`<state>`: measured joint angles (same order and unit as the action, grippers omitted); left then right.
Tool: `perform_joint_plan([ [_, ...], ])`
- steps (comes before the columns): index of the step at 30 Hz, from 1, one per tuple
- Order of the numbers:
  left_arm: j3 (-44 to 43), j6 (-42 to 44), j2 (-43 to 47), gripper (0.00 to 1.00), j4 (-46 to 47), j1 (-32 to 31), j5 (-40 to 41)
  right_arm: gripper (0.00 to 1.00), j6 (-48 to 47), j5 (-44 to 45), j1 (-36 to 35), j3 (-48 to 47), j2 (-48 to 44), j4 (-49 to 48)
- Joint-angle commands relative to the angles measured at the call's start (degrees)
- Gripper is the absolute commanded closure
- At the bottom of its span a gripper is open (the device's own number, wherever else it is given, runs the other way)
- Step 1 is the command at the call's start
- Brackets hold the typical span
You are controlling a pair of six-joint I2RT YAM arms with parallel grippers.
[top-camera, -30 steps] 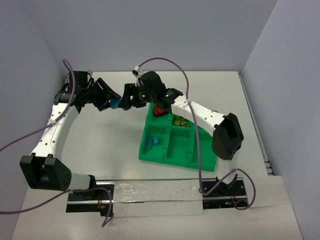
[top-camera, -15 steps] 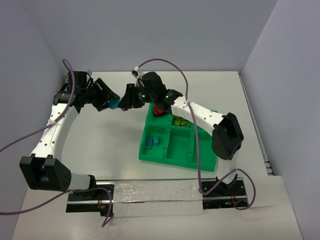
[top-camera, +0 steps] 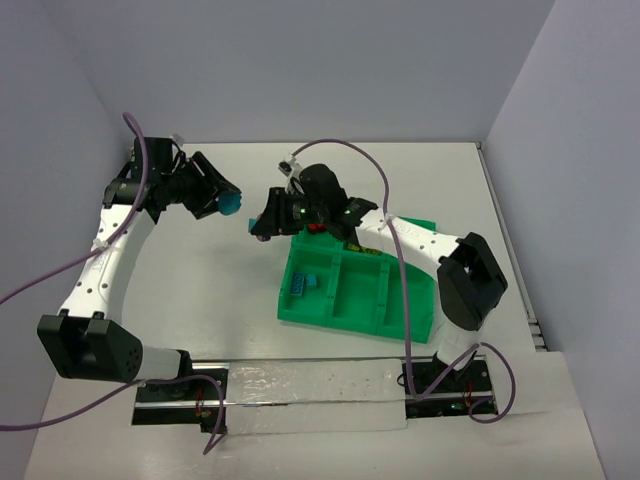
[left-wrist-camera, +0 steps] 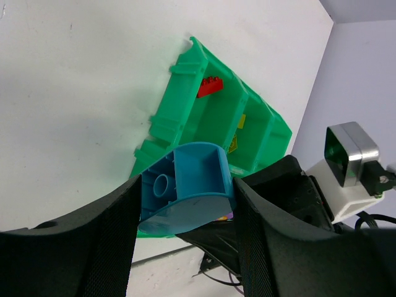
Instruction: Sort the legos into containers by color
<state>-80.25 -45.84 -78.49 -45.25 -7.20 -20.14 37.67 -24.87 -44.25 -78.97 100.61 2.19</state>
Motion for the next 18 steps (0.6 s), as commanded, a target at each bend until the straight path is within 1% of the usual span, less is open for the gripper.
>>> perform_joint_plan([
  [1,-1.67,-0.04,0.01,1.00,3.06,-0.01,-1.75,1.00,-1.59,0.85,0.75,1.18,-5.83,-0.82],
  [2,-1.67,-0.03,0.01,1.00,2.81,-0.01,-1.66,1.00,-1.63,1.46,0.83,1.19,-6.45,0.14],
  [7,0.56,1.60,1.77,1.00,1.42,-1.62,1.41,1.00,-8.59,9.80,3.42,4.49,-14.50,9.76],
  [9,1.85,1.55,2.42,1.00,1.61,-3.13,3.40,1.00,-11.08,13.74,6.19,7.51,-19.26,11.97],
  [15,1.87,0.52,0.30,1.00,-1.07,-17.57,12.73,1.00,-14.75,16.25,18.34,15.98,-31.97,18.55],
  [16,1.85,0.28,-0.31,1.00,-1.16,-19.64,13.01,1.00,-14.90,16.84,19.66,16.21,-33.45,18.82],
  [17,1.85,0.09,-0.86,1.00,-1.72,-21.38,14.86,1.00,-15.61,17.31,20.89,16.64,-34.71,20.31],
  [18,1.99,-0.30,-1.95,1.00,-2.14,-24.55,16.93,1.00,-16.21,17.97,22.76,16.96,-36.51,21.80],
])
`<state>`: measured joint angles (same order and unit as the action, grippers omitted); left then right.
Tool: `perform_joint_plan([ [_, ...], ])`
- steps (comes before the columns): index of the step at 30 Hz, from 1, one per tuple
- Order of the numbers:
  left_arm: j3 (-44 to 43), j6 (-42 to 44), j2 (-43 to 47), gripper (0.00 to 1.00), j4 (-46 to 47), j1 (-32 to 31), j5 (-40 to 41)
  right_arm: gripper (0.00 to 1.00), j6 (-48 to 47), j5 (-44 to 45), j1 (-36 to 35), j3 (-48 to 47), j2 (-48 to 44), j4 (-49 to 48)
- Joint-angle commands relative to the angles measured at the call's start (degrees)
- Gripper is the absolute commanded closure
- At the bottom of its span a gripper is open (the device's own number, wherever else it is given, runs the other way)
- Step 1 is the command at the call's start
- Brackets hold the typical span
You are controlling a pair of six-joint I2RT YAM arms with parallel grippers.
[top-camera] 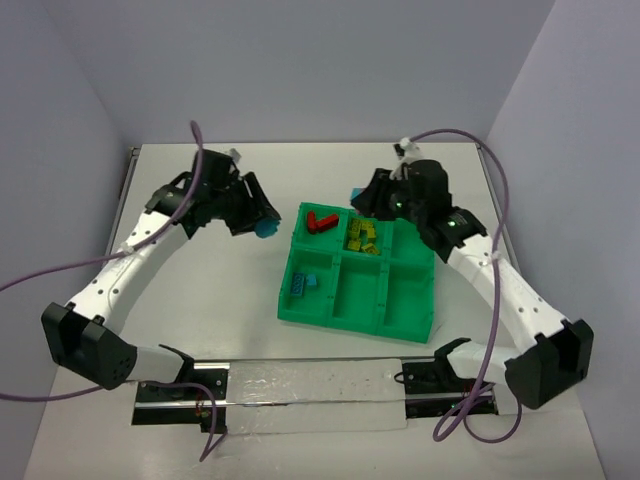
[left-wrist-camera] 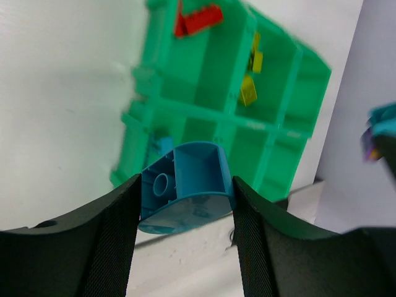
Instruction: Sort the legos into containers by color
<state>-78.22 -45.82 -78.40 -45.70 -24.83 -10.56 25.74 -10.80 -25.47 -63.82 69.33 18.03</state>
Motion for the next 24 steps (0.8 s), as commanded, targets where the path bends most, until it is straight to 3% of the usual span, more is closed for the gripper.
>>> perform_joint_plan([
  [1,-0.01,-0.48,-2.92,1.00,-1.90,-9.02,8.88,1.00,-4.38,4.18,5.30,2.00,-6.24,6.65],
  [6,0.20,-3.16,-8.84,1.00,-1.50,-18.26,12.19,1.00,-4.12,3.25,9.29,3.41,-9.59,7.37],
  [11,-0.63,-4.16,-13.55,0.93,-0.24,-21.74,13.84,1.00,-4.01,1.75,9.66,3.22,-9.57,7.44],
  [13,-2.89,-3.93,-16.04,0.77,-1.56,-23.09,14.90,1.00,-4.55,1.75,9.74,2.82,-9.66,7.98],
  [14,-3.00,-3.90,-16.76,0.75,-2.23,-23.36,15.32,1.00,-4.58,1.77,9.75,2.73,-9.75,8.01],
  [15,-3.99,-3.59,-17.50,0.57,-2.67,-23.61,15.51,1.00,-4.83,2.02,9.87,2.67,-9.87,8.32],
  [17,-4.60,-2.96,-18.19,0.37,-3.17,-23.93,15.70,1.00,-5.00,2.36,10.00,2.56,-10.18,8.51],
  [24,-7.68,-1.30,-17.93,0.14,-6.87,-23.87,18.26,1.00,-4.82,2.02,10.18,2.47,-10.14,8.43],
])
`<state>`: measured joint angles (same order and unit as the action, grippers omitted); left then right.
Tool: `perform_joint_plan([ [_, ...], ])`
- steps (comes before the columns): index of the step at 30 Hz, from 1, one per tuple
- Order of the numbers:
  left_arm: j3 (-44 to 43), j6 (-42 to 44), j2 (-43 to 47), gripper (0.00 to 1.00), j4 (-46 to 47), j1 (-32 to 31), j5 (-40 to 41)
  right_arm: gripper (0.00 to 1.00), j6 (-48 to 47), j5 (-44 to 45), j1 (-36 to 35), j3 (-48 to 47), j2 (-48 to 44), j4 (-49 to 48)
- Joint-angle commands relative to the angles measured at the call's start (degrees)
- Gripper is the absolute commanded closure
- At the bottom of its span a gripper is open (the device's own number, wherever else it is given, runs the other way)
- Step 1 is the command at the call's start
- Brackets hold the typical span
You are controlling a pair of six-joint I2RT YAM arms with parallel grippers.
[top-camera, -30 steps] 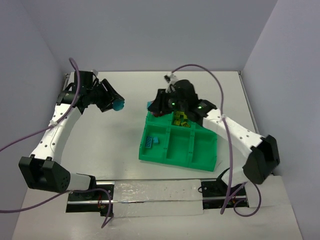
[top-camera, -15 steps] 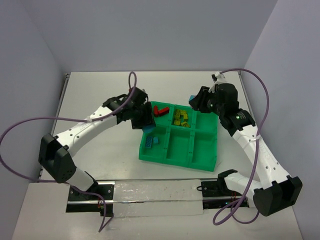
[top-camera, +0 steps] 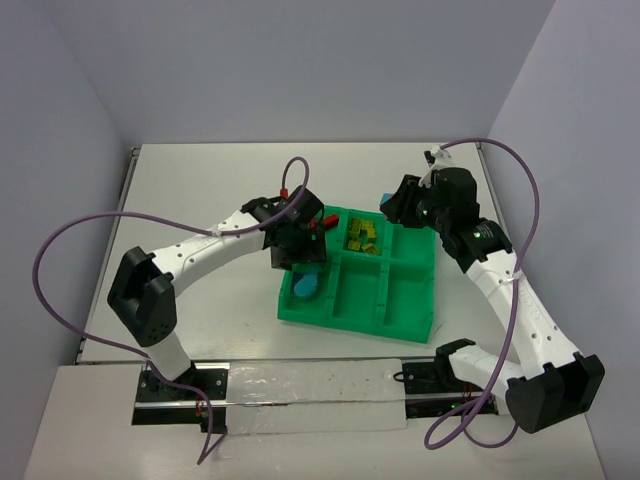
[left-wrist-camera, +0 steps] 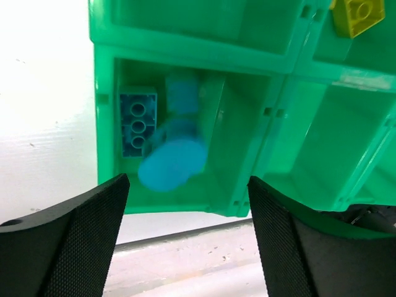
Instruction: Sort the legos into containers by color
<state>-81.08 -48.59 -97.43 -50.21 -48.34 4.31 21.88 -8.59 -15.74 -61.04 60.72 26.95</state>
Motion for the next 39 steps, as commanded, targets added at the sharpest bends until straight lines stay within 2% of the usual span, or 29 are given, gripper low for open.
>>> perform_joint_plan([
  [1,-5.88,1.71,1.27,0.12,-3.10,-0.27,4.26,1.00,-0.93,-0.31,0.44,-0.40,-1.42,-0.52],
  [4,-7.64,2.79,2.14,0.10,-4.76,0.91,6.11,1.00,-0.76,-1.24,0.43,-0.84,-1.04,-0.82],
  [7,-8.54,4.35,3.98,0.12,-5.97,4.67,7.55,1.00,-0.16,-4.26,0.44,-1.73,-0.24,-1.48],
  [10,-6.95,6.50,8.60,0.13,-3.25,11.61,4.08,1.00,1.20,-9.77,0.36,-3.22,1.51,-2.83],
  [13,1.69,8.49,14.02,0.15,3.87,21.19,-4.88,1.00,3.57,-17.86,-1.86,-6.48,6.69,-5.04],
  [17,7.59,9.42,20.07,0.15,12.49,29.95,-18.45,1.00,3.44,-17.50,-9.90,-14.01,14.58,-4.25],
  [18,11.34,8.31,23.43,0.15,15.09,31.69,-21.21,1.00,3.51,-17.58,-12.81,-17.29,16.48,-4.19],
  [21,21.04,4.64,29.14,0.16,27.72,40.77,-37.29,1.00,4.89,-19.94,-16.63,-23.06,24.51,-5.14],
  [24,24.23,2.85,31.68,0.18,33.06,42.87,-44.73,1.00,6.70,-24.61,-18.35,-25.37,28.94,-8.50],
  [28,23.71,1.58,30.47,0.20,33.90,43.59,-50.06,1.00,5.01,-27.19,-19.48,-27.47,32.10,-8.45],
  [31,25.51,-3.17,30.12,0.21,40.16,43.58,-54.65,1.00,3.41,-27.43,-19.96,-29.47,33.60,-6.62],
  [32,26.40,-5.05,31.19,0.24,45.24,43.52,-56.91,1.00,3.28,-28.31,-20.02,-29.85,34.17,-6.50],
  [34,26.49,-1.61,32.52,0.28,44.98,43.37,-56.34,1.00,3.50,-29.80,-20.03,-30.16,34.69,-6.33],
  [36,24.58,7.88,33.60,0.30,39.94,43.18,-53.23,1.00,3.95,-32.36,-20.03,-31.32,35.79,-5.41],
  [39,22.32,16.54,34.78,0.26,33.74,43.15,-47.04,1.00,4.25,-36.44,-19.83,-33.09,37.40,-3.18],
])
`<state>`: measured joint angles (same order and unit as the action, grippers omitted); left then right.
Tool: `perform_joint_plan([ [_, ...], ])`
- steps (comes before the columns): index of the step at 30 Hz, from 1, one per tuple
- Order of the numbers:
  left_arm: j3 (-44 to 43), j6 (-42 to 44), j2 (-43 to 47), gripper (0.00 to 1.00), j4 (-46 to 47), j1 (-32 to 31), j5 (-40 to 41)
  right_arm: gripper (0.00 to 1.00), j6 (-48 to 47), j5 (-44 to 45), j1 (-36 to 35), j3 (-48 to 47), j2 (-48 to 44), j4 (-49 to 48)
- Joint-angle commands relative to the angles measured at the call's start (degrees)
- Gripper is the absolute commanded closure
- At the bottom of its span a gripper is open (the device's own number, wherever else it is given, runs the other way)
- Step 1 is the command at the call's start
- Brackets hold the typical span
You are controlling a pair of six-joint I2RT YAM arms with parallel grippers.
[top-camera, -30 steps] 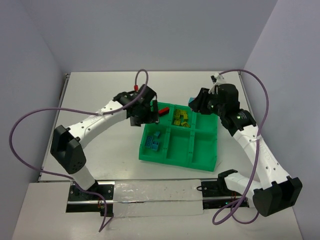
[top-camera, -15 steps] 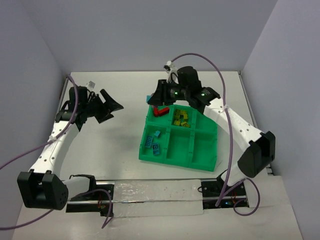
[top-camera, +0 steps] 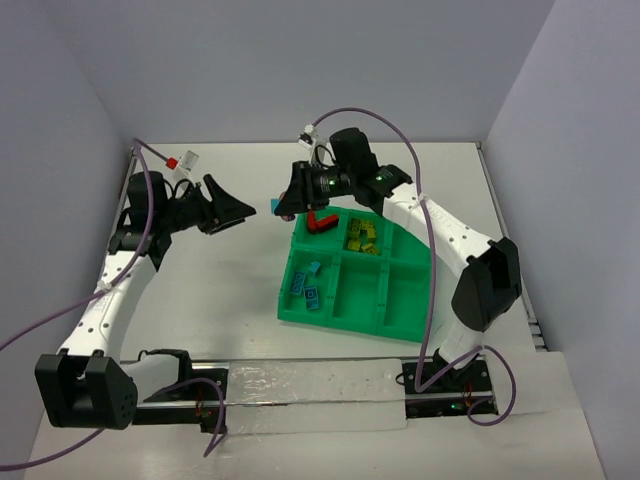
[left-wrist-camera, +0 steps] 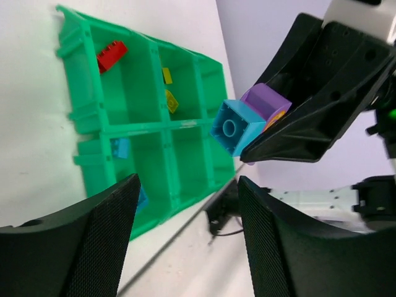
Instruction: Sort the legos into containers by color
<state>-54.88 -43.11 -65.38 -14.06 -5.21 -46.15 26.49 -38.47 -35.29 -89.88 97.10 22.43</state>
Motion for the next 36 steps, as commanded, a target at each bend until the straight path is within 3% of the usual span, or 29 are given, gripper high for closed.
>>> perform_joint_plan([
  [1,-4.37,13.06,3.05,0.25,-3.41,0.03,6.10,1.00,-0.25,-8.32,-0.05,-4.88,1.30,2.16],
  [5,-1.53,15.25,5.94,0.24,2.16,0.03,9.01,1.00,1.17,-13.95,2.22,-5.82,1.98,6.34],
  [8,8.17,13.03,11.94,0.23,20.69,-0.31,6.15,1.00,4.45,-20.14,4.98,-5.26,1.88,7.88],
  [11,15.35,17.03,17.06,0.23,30.61,-2.61,8.31,1.00,4.63,-22.42,6.04,-4.22,0.65,9.62],
  [19,16.93,36.95,22.55,0.26,28.34,-7.90,3.99,1.00,4.71,-25.98,6.21,-1.36,-0.41,11.57],
  [28,12.33,47.83,18.64,0.30,22.87,-13.13,-3.61,1.00,4.23,-28.28,5.53,-1.18,-0.69,12.86],
  [36,9.60,51.69,15.52,0.23,21.19,-16.90,-5.58,1.00,4.12,-29.73,4.53,-1.38,-0.31,13.05],
])
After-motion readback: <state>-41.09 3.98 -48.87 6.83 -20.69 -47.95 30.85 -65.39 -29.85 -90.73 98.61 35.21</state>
